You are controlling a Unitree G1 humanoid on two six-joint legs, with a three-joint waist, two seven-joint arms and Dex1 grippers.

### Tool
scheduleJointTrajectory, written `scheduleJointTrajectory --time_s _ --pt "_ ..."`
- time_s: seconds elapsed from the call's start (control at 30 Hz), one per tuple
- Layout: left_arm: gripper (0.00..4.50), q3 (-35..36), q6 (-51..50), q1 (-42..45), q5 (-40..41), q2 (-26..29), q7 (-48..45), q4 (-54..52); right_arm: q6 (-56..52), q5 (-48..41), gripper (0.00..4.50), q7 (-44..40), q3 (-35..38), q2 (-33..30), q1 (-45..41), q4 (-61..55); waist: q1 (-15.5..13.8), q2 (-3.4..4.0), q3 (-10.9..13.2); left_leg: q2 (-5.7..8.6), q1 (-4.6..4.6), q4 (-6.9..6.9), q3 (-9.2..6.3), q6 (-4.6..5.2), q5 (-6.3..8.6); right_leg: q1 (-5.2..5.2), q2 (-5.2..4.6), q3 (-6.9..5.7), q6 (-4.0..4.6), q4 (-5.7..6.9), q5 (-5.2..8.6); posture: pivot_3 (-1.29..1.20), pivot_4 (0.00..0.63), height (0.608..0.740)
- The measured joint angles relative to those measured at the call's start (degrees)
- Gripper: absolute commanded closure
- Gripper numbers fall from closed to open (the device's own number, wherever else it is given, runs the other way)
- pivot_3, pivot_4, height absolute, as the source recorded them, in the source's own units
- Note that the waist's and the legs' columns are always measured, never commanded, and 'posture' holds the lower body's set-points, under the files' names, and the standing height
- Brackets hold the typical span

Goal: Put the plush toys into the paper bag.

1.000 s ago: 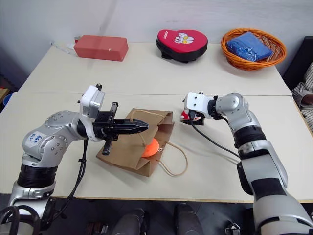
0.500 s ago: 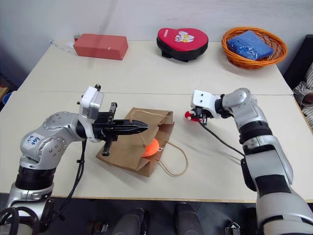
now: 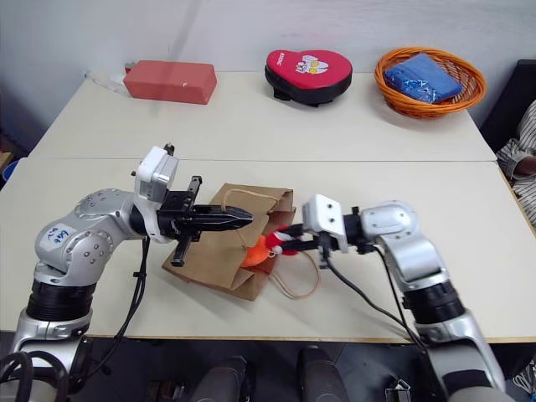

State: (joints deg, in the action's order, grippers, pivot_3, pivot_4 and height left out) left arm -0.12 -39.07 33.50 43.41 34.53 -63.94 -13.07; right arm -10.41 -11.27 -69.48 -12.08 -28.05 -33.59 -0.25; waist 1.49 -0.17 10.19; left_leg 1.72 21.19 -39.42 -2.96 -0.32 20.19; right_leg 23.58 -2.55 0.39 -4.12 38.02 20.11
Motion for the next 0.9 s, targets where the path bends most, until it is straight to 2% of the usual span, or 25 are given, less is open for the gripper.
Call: scheduleJointTrajectory --time_s 0.13,0.27,0.43,0.67,0.77,0.9 --pt "4.5 0.1 -2.1 0.7 1.1 0.3 -0.4 0.3 2.8 4.4 4.19 6.7 -1.9 4.4 -3.9 7.9 0.1 0.0 0.0 0.02 0.07 0.03 -0.01 0.0 0.0 0.06 -0.01 -0.02 0.0 -0.03 0.0 0.0 0.15 0.74" --pt "4.5 0.1 -3.3 1.4 1.9 0.7 -1.5 0.2 3.7 5.5 4.19 9.6 -1.9 7.9 -7.5 12.9 0.2 0.0 0.0 0.01 0.05 0.07 -0.03 0.0 0.0 0.05 0.0 -0.05 0.0 -0.05 0.0 0.0 0.15 0.74" --pt "4.5 -0.1 -3.1 1.5 1.8 0.1 -1.9 0.4 4.2 6.7 4.19 14.1 -3.5 16.0 -7.9 22.6 0.7 0.0 0.0 0.01 0.02 0.13 -0.02 -0.03 -0.02 0.1 0.01 -0.04 0.0 0.04 0.0 0.0 0.15 0.74" --pt "4.5 -0.1 -1.9 1.5 1.4 -0.3 -1.8 0.5 5.9 5.7 4.19 17.8 -2.7 21.2 -7.4 25.7 0.9 0.0 0.0 0.01 0.02 0.11 -0.03 -0.04 -0.03 0.09 0.01 -0.06 0.0 0.05 0.0 0.0 0.15 0.74" --pt "4.5 0.0 -1.5 1.5 1.3 -0.2 -1.7 0.5 4.0 2.8 3.2 16.8 -1.0 21.1 -5.8 24.5 0.9 0.0 0.0 0.02 0.02 0.1 -0.03 -0.04 -0.03 0.07 0.0 -0.05 0.0 0.17 0.0 0.0 0.15 0.74" --pt "4.5 0.1 -1.5 1.3 1.3 -0.1 -1.5 0.5 0.7 0.1 1.77 12.4 -0.2 16.2 -5.4 20.7 0.6 0.0 0.0 0.02 0.03 0.1 -0.03 -0.04 -0.03 0.07 0.0 -0.05 0.0 0.19 0.0 0.0 0.15 0.74"
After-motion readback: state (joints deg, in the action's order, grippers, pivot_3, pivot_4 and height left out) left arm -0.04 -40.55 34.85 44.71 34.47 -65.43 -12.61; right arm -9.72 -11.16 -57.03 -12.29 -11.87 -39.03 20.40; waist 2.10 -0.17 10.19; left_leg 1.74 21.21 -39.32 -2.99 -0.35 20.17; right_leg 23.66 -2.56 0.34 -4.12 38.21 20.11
